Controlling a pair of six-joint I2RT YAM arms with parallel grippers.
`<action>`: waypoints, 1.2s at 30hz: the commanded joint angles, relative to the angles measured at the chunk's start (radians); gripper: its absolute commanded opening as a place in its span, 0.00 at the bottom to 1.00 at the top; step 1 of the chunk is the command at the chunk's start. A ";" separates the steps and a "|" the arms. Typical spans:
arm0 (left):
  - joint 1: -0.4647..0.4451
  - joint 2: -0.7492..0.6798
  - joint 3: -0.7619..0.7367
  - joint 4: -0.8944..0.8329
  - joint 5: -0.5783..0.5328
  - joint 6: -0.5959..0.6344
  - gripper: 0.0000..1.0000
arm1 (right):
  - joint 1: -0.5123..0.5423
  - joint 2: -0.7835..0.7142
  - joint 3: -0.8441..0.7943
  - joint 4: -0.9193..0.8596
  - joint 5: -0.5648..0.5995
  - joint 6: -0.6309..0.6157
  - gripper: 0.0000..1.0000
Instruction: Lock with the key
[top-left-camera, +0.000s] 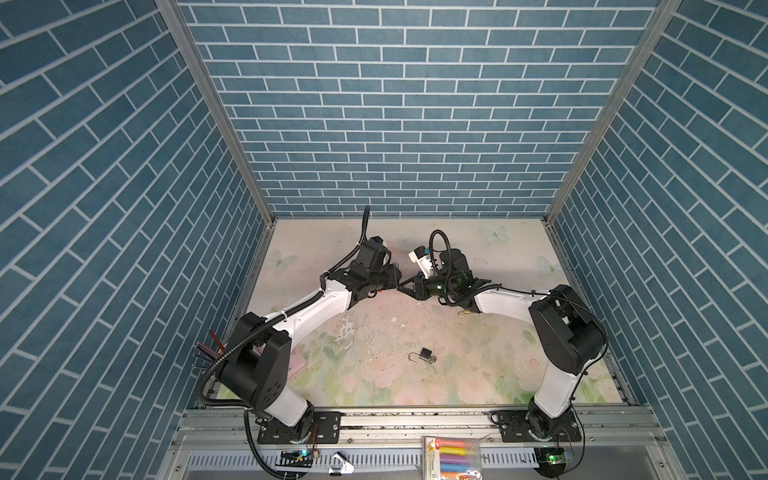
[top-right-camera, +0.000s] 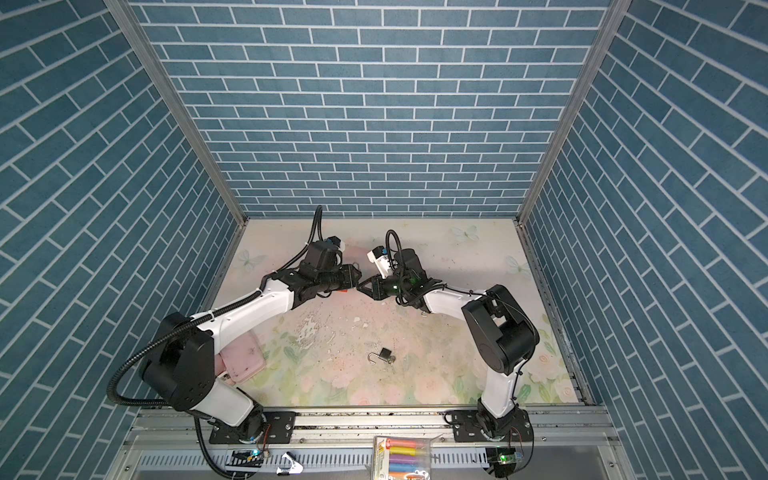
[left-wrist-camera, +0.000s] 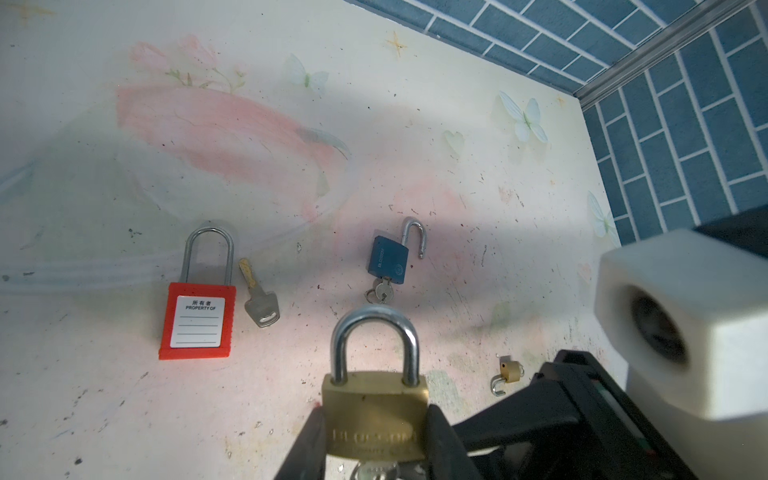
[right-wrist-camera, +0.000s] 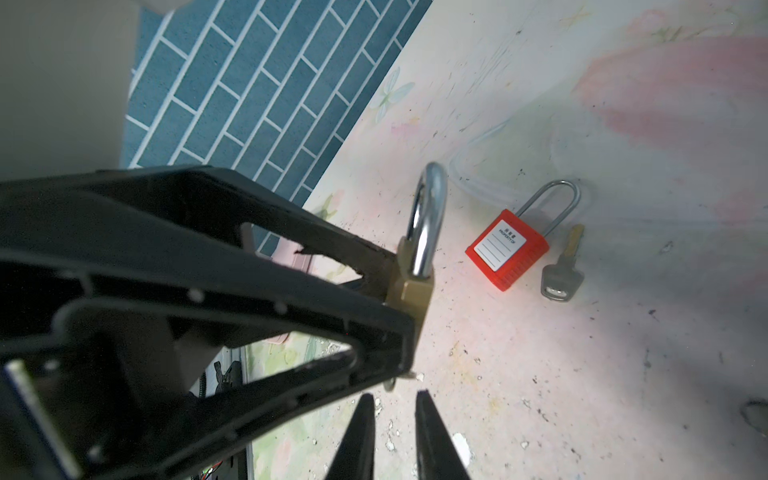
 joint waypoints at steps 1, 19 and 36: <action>-0.005 -0.020 0.010 0.015 -0.001 0.007 0.00 | -0.006 0.017 0.038 0.002 -0.014 -0.033 0.18; -0.048 0.011 0.067 -0.071 -0.138 0.045 0.00 | -0.006 0.039 0.065 0.003 -0.027 -0.022 0.00; -0.040 0.056 0.139 -0.110 -0.165 0.016 0.00 | 0.003 0.042 0.038 0.028 -0.031 0.000 0.00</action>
